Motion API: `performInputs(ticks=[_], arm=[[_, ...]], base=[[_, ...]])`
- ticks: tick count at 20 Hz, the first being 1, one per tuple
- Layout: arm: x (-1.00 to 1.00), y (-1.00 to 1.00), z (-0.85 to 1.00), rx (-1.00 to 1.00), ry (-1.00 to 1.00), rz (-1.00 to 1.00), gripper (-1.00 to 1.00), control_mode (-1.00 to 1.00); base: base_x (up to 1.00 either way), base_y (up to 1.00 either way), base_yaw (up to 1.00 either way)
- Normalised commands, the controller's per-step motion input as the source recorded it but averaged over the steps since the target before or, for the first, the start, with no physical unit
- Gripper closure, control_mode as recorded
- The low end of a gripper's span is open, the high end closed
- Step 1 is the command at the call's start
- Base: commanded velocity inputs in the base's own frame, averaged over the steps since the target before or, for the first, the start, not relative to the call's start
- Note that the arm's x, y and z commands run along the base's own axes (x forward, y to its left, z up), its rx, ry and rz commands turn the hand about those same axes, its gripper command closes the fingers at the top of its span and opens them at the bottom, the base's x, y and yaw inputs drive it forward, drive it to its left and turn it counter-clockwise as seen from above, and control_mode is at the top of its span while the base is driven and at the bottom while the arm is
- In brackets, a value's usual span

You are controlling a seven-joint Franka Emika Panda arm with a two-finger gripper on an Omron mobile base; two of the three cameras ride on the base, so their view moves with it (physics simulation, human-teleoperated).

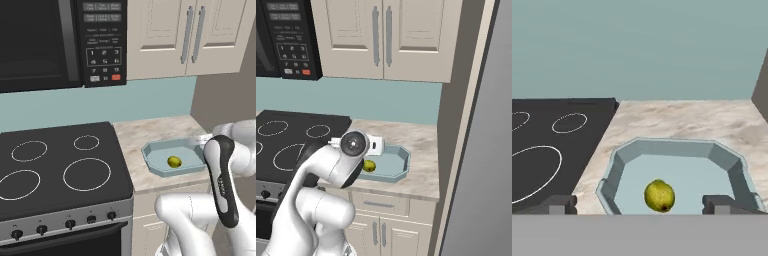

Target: Pick the apple and pear from the fridge and place them inside the tupperware on the counter.

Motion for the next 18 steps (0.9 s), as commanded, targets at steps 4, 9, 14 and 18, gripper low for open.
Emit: performInputs(ticks=[4, 9, 14, 18], arm=[[-0.64, 0.32, 0.48, 0.00, 0.10, 0.25, -1.00, -1.00], [-0.61, 0.35, 0.35, 0.00, 0.17, -0.01, -1.00, -1.00], [-0.55, 0.31, 0.09, -0.02, 0.12, -0.27, -1.00, -1.00], [-0.41, 0.19, 0.00, -0.09, 0.05, -0.38, -1.00, -1.00]], base=[[0.00, 0.00, 0.00], [0.00, 0.00, 0.00], [0.00, 0.00, 0.00], [0.00, 0.00, 0.00]])
